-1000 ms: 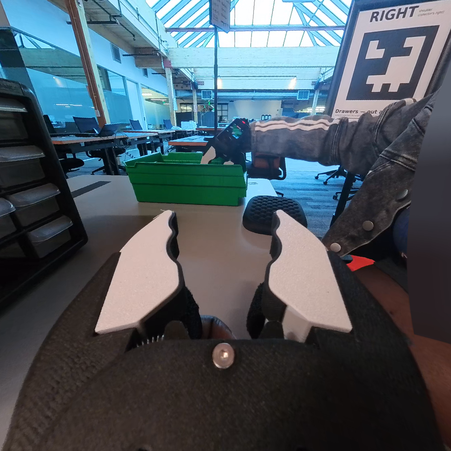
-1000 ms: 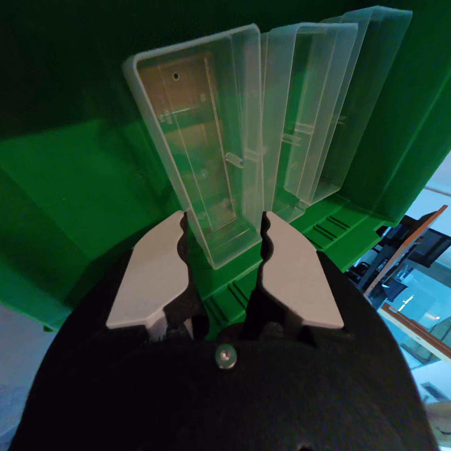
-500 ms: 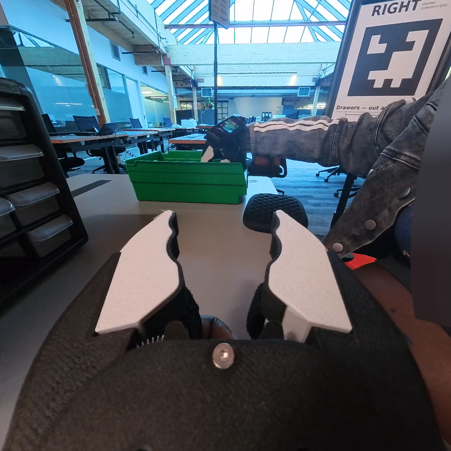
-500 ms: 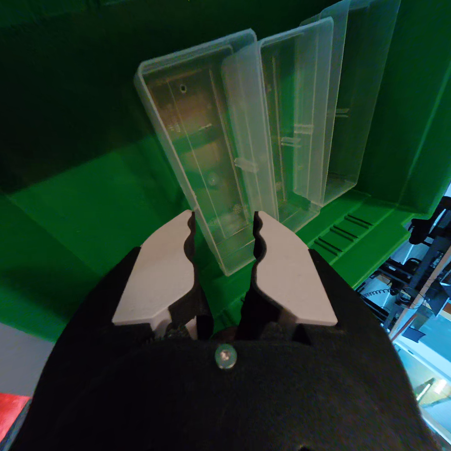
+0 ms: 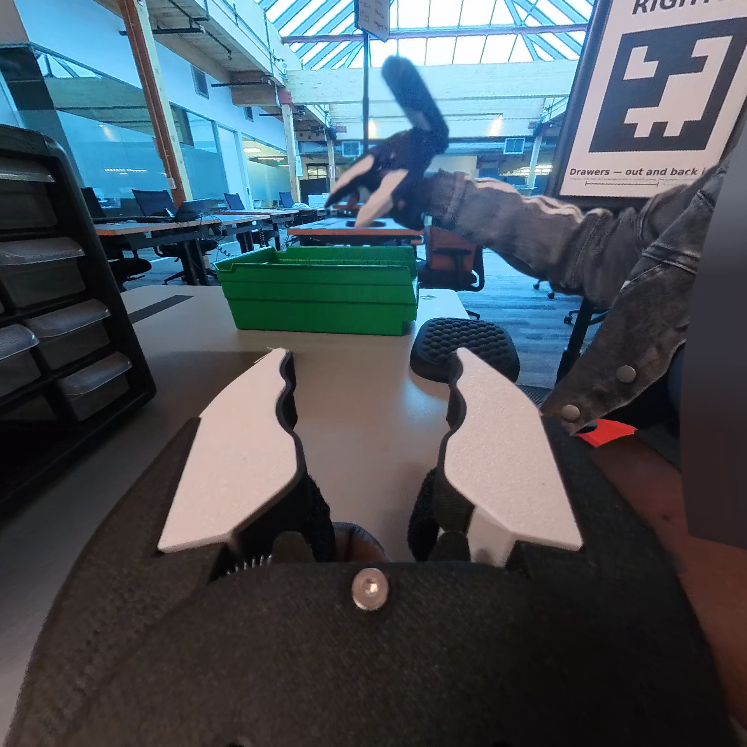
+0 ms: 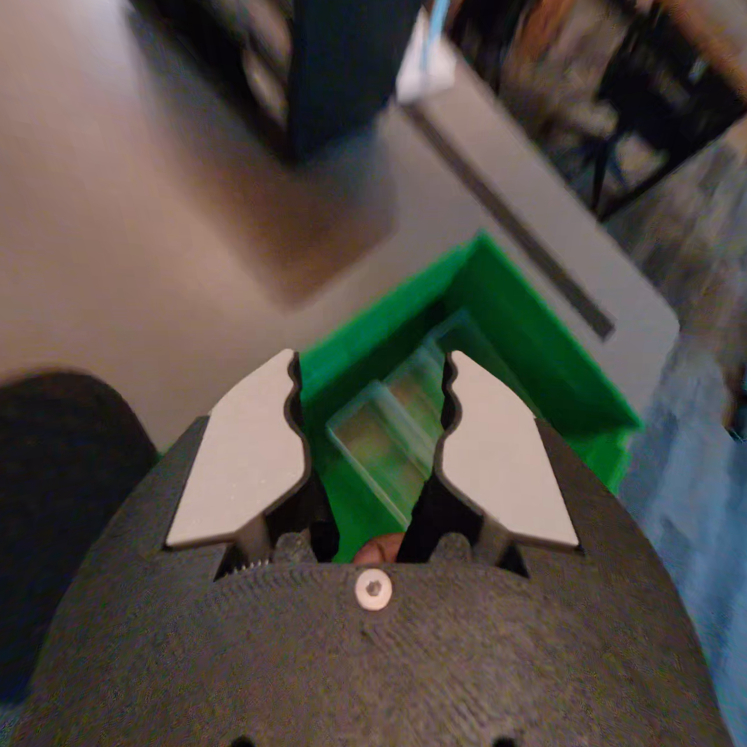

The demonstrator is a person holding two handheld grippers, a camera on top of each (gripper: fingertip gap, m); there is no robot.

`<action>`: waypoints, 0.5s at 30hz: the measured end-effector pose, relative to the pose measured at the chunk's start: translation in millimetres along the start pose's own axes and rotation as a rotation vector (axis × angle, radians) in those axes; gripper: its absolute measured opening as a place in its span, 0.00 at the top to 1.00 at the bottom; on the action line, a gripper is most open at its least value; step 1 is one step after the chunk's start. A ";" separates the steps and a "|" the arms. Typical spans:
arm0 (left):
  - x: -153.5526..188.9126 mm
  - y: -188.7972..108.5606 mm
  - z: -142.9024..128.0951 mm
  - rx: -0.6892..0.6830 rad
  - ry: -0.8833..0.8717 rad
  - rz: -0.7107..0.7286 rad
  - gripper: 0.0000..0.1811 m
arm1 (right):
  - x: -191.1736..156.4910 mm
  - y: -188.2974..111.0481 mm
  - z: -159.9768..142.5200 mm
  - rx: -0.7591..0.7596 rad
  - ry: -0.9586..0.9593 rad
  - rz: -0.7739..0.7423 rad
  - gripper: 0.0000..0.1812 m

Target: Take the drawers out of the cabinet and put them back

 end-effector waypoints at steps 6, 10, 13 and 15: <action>-3.8 0.3 -1.9 -0.014 0.011 0.035 0.60 | -71.3 -32.9 113.9 0.635 0.299 0.059 0.66; -10.4 -0.4 -3.7 -0.027 0.025 0.092 0.61 | -98.1 -6.4 139.3 0.746 0.500 0.136 0.72; -16.8 -1.5 -5.3 -0.039 0.025 0.139 0.61 | -84.8 26.6 160.3 0.735 0.596 0.165 1.00; -19.5 -2.2 -5.4 -0.042 0.026 0.162 0.62 | -67.2 50.9 178.1 0.700 0.584 0.175 1.00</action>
Point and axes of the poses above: each gripper's, where its closed fingertips meet, y out along the fingers, z out of its top, x = y × z across the jaws, the point moved 3 cm from there along -y, back along the fingers, and after that the axes turned 3 degrees about -z, right-handed, at the moved point
